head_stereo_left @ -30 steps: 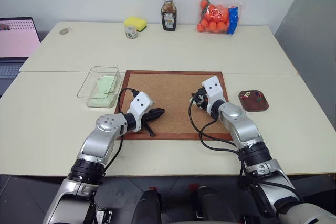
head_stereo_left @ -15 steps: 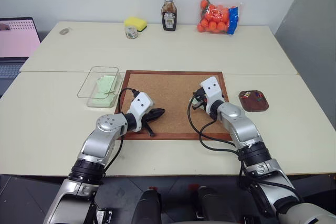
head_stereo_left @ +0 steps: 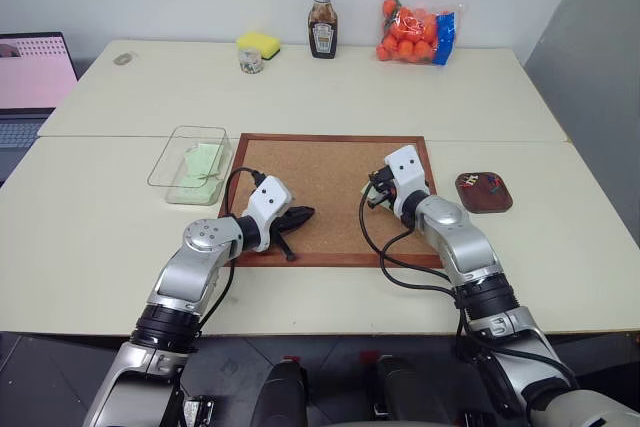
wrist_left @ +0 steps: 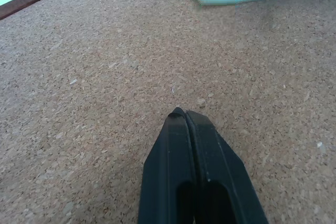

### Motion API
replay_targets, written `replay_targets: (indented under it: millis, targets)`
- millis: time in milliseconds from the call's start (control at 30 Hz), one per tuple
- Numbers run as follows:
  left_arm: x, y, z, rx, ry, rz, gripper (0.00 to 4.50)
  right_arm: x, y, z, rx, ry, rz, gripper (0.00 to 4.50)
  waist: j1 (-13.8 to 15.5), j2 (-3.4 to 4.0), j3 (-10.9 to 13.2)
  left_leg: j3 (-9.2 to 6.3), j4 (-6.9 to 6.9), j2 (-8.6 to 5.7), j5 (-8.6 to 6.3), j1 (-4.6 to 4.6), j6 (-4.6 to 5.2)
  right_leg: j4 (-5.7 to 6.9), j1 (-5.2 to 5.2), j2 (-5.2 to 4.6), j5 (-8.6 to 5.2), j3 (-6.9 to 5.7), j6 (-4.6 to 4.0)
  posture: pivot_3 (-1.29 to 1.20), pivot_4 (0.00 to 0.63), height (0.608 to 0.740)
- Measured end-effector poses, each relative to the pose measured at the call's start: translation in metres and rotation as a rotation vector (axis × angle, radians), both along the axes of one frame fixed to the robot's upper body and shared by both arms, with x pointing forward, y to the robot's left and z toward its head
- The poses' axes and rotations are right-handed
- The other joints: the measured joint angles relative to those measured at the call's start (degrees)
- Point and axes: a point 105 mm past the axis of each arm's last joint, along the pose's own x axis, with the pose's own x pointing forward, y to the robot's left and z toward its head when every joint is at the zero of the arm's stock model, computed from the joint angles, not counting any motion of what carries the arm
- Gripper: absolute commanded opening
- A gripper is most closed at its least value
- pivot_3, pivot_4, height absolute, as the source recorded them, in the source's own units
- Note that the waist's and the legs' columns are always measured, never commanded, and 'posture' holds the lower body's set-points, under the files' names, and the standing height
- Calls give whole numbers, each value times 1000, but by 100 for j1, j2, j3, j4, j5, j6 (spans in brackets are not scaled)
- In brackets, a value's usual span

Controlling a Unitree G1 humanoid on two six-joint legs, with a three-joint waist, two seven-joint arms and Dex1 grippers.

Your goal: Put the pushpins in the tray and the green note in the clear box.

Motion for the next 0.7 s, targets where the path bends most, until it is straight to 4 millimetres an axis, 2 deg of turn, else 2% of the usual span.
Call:
replay_targets:
  millis: [267,400,467,500,633,700]
  targets:
    - [0,0,0,1,-1,0,0,-3,0,10,28,-33,0,6,-1,0,0,0,0,0,0,0,0,0,0,0,0,1,0,0,150,740]
    - [-1,-1,0,1,-1,-3,0,-7,-8,28,60,-90,-9,6,6,0,0,0,0,0,0,-1,0,-1,0,-1,0,-1,0,0,150,740]
    - [-1,-3,0,-1,-1,-8,0,-9,-24,36,64,-113,-44,6,19,0,0,0,0,-2,0,-4,0,-2,0,-3,0,-1,0,0,150,740]
    - [-2,-3,0,-3,-2,-9,0,-10,-39,38,58,-120,-81,6,32,0,0,0,0,-3,0,-4,0,-5,1,-4,-1,-1,1,0,150,740]
    - [-3,-3,-1,-4,-1,-8,0,-19,-107,26,12,-83,-275,6,30,0,0,3,-2,-6,-1,-3,1,-6,1,-7,-1,1,1,0,150,740]
    - [-3,-2,-1,-2,0,-5,0,-23,-133,22,-10,-62,-357,6,22,1,1,3,-2,-5,0,0,1,-3,1,-7,-1,1,1,0,150,740]
